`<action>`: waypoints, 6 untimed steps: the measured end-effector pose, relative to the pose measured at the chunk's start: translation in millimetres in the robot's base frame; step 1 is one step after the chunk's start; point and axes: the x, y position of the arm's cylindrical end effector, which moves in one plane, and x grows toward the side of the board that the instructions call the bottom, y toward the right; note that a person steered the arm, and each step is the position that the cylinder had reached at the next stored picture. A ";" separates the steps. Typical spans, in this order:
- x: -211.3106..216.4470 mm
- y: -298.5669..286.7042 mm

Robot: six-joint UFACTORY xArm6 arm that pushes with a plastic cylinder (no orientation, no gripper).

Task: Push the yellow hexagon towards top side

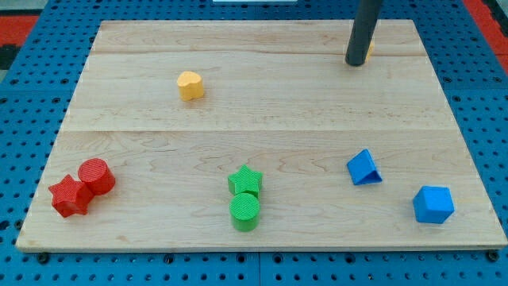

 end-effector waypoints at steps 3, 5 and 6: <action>-1.0 15.8; -42.5 16.5; 21.4 -14.3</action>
